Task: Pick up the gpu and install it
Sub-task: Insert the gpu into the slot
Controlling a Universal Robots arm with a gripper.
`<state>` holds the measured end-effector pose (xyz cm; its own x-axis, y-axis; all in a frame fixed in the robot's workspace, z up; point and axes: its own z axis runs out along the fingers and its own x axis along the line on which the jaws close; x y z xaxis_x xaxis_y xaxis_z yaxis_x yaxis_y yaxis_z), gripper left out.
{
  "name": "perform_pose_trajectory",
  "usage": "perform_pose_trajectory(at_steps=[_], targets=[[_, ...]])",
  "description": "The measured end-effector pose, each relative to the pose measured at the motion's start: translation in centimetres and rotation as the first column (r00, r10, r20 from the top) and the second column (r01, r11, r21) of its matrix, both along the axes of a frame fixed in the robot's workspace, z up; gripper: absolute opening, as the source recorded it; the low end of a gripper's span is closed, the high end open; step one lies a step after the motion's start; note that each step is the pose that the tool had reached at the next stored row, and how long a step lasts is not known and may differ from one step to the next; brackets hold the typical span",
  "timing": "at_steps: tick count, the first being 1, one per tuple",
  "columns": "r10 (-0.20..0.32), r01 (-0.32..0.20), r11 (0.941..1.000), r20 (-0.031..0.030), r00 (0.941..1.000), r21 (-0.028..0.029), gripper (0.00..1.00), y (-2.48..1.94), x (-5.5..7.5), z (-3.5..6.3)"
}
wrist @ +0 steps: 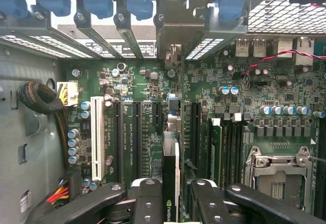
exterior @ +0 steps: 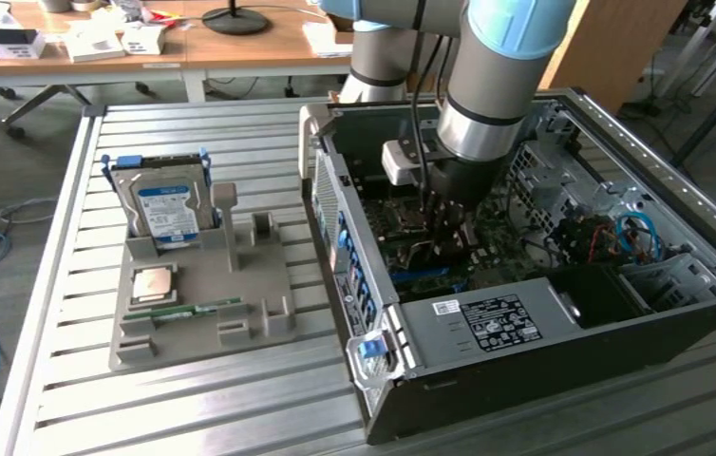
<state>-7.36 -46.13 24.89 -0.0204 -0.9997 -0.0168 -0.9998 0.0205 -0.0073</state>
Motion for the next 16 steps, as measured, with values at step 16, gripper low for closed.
perform_pose_trajectory(at_steps=[16], targets=[[-0.013,0.013,0.9999,0.0000,0.9999,0.0000,0.26,0.01,0.00,0.61]])
